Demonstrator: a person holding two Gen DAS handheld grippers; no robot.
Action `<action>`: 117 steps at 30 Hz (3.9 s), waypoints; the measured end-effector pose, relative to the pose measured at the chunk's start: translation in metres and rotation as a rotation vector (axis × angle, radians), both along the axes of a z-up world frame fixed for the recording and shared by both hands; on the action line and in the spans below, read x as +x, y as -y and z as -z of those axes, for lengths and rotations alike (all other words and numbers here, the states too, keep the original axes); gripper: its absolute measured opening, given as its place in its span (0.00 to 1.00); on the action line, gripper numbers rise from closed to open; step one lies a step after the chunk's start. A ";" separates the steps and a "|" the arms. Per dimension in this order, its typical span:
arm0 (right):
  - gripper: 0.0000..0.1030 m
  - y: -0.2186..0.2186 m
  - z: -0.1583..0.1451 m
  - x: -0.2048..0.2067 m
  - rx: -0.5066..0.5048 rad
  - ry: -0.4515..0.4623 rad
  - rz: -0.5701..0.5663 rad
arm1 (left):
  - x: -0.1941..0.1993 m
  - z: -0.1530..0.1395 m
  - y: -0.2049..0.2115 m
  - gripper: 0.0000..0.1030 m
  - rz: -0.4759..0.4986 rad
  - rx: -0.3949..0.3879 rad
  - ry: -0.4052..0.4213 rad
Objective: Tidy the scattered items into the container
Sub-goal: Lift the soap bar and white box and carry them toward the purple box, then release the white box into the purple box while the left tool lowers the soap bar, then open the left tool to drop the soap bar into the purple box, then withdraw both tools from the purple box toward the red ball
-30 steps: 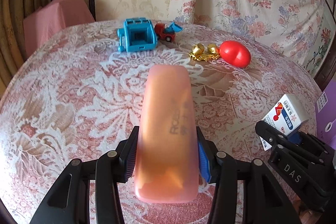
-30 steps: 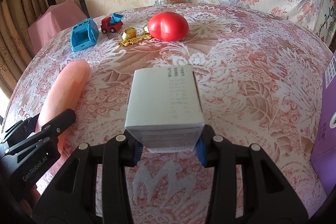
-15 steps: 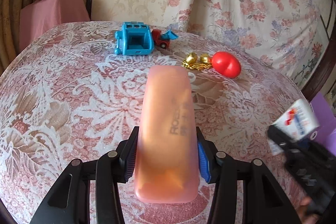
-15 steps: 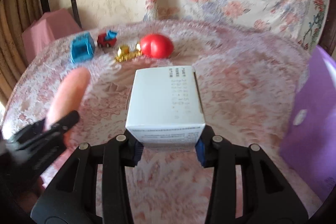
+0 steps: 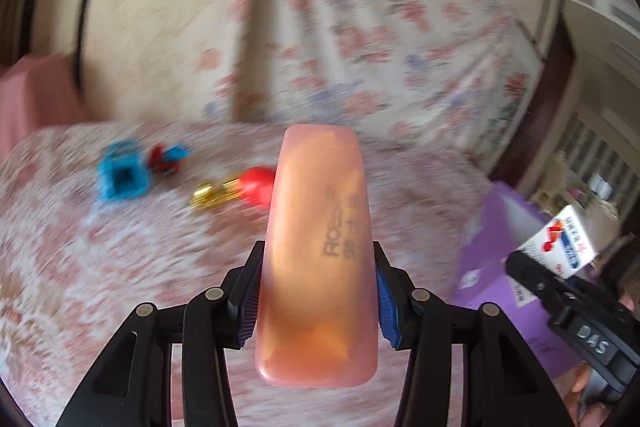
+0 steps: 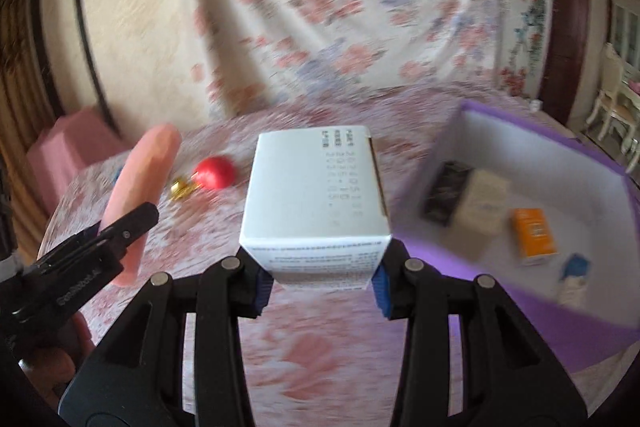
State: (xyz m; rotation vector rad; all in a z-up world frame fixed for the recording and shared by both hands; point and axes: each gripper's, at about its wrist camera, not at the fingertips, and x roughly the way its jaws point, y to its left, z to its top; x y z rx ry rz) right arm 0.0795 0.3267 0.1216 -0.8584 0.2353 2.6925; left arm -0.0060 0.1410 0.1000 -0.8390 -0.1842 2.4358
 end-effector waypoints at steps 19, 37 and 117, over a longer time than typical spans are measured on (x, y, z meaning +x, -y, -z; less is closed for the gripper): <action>0.42 -0.184 0.014 0.067 -0.115 0.029 0.328 | 0.056 -0.034 -0.191 0.47 0.376 -0.031 -0.055; 0.42 -0.208 0.023 0.086 -0.123 0.107 0.344 | 0.068 -0.013 -0.263 0.47 0.515 -0.054 0.049; 0.78 -0.121 -0.025 0.075 -0.031 -0.107 0.088 | 0.047 -0.032 -0.146 0.61 0.103 -0.072 -0.003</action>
